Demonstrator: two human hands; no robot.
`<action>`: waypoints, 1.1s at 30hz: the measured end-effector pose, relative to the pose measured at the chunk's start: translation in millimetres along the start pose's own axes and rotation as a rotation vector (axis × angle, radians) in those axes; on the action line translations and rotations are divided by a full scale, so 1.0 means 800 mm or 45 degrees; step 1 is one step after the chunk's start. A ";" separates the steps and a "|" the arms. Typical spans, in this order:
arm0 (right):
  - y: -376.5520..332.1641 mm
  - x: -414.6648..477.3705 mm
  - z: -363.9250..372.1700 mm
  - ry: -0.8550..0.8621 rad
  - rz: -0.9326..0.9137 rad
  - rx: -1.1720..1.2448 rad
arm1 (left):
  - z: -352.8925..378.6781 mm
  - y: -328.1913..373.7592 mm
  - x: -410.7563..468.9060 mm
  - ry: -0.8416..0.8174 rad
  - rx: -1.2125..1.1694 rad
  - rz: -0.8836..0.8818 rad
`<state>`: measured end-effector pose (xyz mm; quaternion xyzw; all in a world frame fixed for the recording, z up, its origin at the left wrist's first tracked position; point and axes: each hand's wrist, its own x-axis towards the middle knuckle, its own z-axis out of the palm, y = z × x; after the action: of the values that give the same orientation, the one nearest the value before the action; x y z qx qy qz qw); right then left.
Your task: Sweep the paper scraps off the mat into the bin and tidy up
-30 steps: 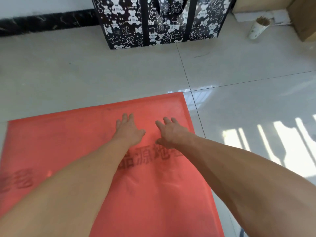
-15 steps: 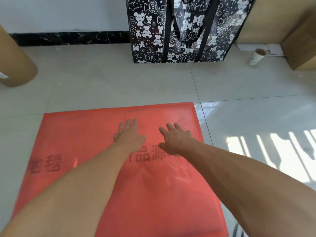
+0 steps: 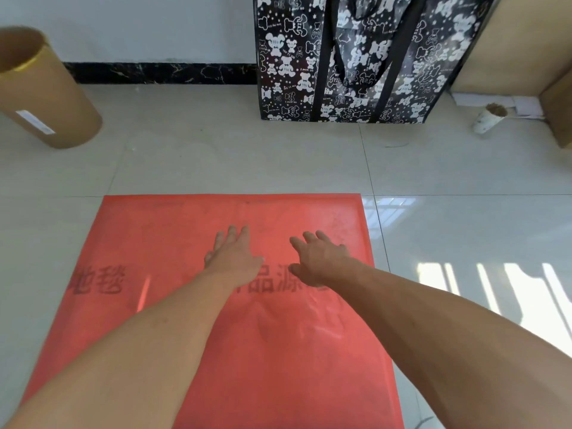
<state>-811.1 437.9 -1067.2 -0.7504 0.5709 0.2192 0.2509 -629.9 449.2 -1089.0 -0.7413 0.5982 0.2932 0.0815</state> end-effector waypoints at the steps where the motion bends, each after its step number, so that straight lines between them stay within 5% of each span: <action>1: 0.002 0.001 0.008 -0.022 -0.005 0.001 | 0.006 -0.001 -0.001 -0.014 0.008 -0.007; 11: 0.032 0.012 0.116 -0.327 0.038 -0.098 | 0.106 -0.023 -0.012 -0.298 0.250 -0.061; 20: 0.038 0.035 0.198 -0.206 0.310 0.210 | 0.194 -0.035 0.001 -0.345 0.269 -0.145; 27: 0.036 0.007 0.160 -0.258 0.260 0.183 | 0.159 -0.013 -0.019 -0.351 0.219 -0.136; 33: 0.016 -0.117 0.013 -0.305 0.214 0.146 | 0.012 0.053 -0.136 -0.414 0.167 -0.154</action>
<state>-847.2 511.4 -1019.6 -0.6529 0.6094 0.2943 0.3404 -684.9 533.8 -1029.0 -0.7118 0.5495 0.3640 0.2427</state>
